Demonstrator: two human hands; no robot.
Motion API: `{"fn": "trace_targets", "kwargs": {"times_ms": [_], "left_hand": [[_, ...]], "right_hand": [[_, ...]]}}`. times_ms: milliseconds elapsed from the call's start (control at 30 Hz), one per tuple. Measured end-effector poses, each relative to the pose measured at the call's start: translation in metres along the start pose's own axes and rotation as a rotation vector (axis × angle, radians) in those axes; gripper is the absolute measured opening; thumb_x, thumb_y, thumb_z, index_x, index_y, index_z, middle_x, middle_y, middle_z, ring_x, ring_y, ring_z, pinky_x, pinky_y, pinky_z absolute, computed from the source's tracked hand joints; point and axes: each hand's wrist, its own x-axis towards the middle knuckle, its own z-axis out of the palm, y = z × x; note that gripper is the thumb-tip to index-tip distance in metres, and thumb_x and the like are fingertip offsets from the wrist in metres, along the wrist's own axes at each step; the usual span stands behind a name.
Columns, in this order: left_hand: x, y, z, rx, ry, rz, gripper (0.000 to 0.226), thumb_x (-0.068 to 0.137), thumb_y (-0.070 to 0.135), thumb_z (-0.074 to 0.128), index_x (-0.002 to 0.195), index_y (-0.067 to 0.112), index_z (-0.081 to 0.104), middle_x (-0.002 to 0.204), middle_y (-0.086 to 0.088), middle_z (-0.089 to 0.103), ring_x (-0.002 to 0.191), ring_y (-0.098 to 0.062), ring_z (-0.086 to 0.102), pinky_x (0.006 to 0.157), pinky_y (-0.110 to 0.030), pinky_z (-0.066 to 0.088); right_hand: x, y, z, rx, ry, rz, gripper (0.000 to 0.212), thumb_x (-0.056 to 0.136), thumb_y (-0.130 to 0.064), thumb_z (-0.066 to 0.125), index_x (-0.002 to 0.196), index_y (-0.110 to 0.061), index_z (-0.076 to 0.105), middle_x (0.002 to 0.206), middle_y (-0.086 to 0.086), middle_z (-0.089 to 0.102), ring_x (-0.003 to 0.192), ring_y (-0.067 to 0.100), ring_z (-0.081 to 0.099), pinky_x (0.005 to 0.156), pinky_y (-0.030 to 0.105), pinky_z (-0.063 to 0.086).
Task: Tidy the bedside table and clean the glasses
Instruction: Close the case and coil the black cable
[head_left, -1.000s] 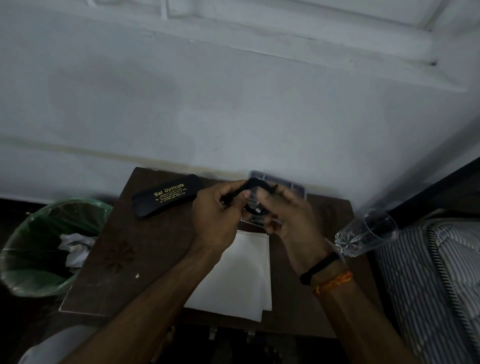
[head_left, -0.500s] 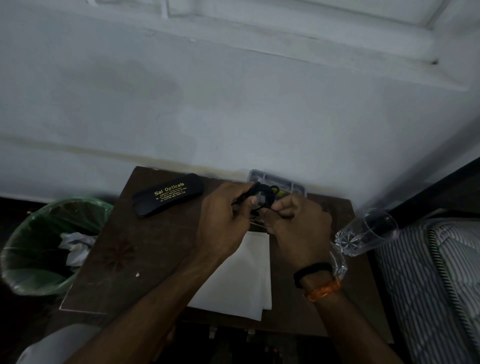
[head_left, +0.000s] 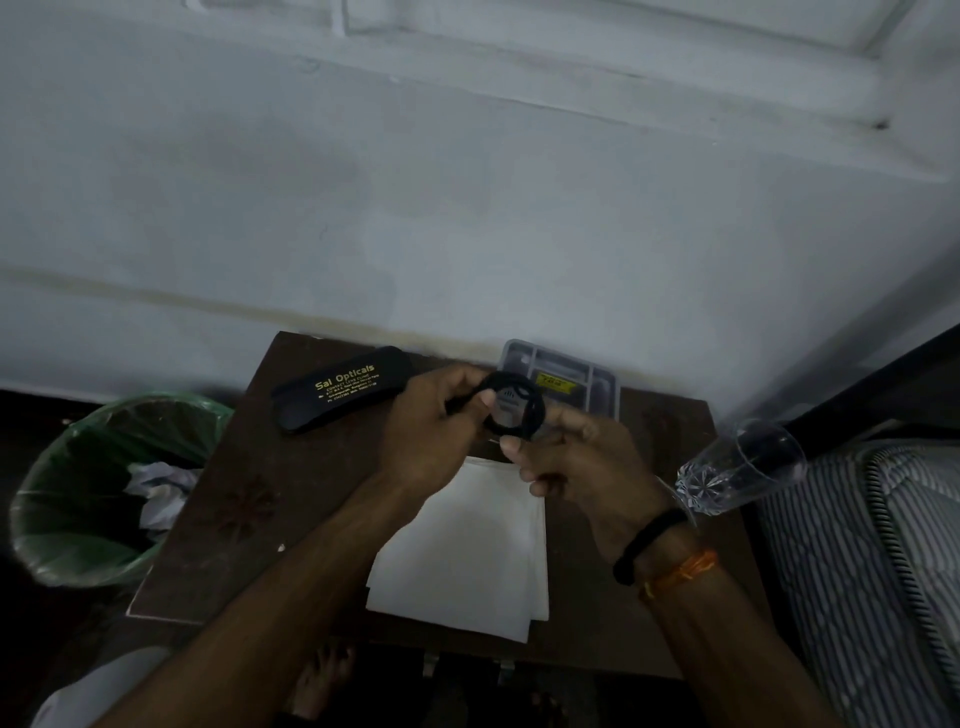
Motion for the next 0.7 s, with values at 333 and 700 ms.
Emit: {"fn": "trace_targets", "kwargs": {"times_ms": [333,700], "left_hand": [[0.009,-0.021,-0.016,0.395,-0.159,-0.398,0.004,0.094,0.018,0.058,0.091,0.017,0.061,0.090,-0.010,0.068,0.088,-0.026,0.067,0.080,-0.046,0.058],[0.013,-0.025,-0.056,0.491,-0.063,-0.421,0.007,0.089,0.016,0.069,0.089,0.015,0.062,0.090,-0.008,0.068,0.080,-0.019,0.068,0.071,-0.037,0.061]], "right_hand": [[0.016,0.025,0.013,-0.193,0.003,0.093,0.028,0.084,-0.027,0.076,0.104,-0.008,0.072,0.089,0.006,0.073,0.073,0.016,0.070,0.066,0.029,0.060],[0.035,0.033,0.053,0.299,-0.023,0.309,0.031,0.088,0.000,0.067,0.115,0.012,0.059,0.114,0.023,0.067,0.097,0.028,0.069,0.069,0.024,0.061]]}}
